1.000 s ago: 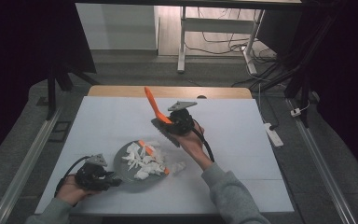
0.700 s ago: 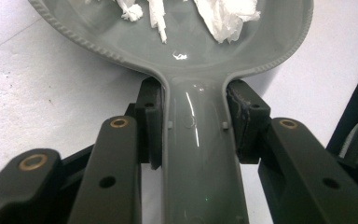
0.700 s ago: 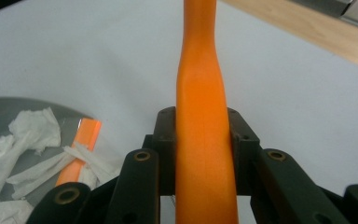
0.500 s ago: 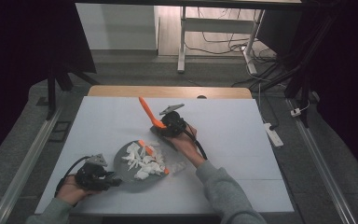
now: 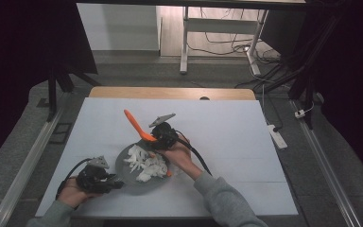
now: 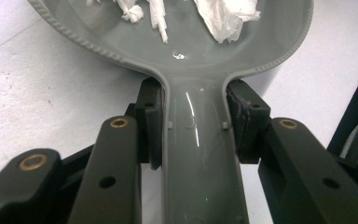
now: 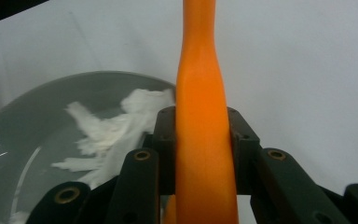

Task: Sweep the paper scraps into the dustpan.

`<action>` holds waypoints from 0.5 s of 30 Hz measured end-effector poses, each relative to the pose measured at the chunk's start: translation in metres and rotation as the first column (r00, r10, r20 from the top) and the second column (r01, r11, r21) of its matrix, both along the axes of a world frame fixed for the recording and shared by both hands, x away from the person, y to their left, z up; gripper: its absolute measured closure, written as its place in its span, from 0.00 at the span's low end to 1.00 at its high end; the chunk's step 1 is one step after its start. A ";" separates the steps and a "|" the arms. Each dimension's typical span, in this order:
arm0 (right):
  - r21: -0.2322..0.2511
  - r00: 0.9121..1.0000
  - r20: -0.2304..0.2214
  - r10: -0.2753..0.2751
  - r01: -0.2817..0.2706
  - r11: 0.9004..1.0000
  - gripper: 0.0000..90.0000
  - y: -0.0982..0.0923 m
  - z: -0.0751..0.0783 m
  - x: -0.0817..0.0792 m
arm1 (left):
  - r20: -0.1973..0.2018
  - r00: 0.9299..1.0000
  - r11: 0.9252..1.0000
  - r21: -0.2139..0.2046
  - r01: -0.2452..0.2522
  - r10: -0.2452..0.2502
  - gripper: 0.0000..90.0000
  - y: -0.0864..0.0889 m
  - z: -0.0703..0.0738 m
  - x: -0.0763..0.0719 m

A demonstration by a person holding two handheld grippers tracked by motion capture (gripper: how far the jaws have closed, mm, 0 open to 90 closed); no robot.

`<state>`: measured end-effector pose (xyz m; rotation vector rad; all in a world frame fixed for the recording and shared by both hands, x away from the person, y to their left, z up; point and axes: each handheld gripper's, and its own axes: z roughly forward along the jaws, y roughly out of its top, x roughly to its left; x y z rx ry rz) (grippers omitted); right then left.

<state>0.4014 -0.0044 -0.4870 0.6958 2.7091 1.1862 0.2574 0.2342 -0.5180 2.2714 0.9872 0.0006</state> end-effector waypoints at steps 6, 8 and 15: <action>0.068 0.997 0.020 0.077 -0.078 0.995 0.78 0.003 0.020 -0.022 | 0.002 1.000 1.000 0.003 0.002 -0.002 0.68 0.000 0.000 0.000; 0.083 0.996 0.031 0.079 -0.082 0.993 0.78 0.002 0.025 -0.026 | 0.002 1.000 1.000 0.003 0.002 -0.002 0.68 0.000 0.000 0.000; 0.084 0.996 0.075 0.054 -0.060 0.995 0.78 -0.006 0.032 -0.027 | 0.001 1.000 1.000 -0.001 0.001 -0.001 0.68 0.000 0.000 0.000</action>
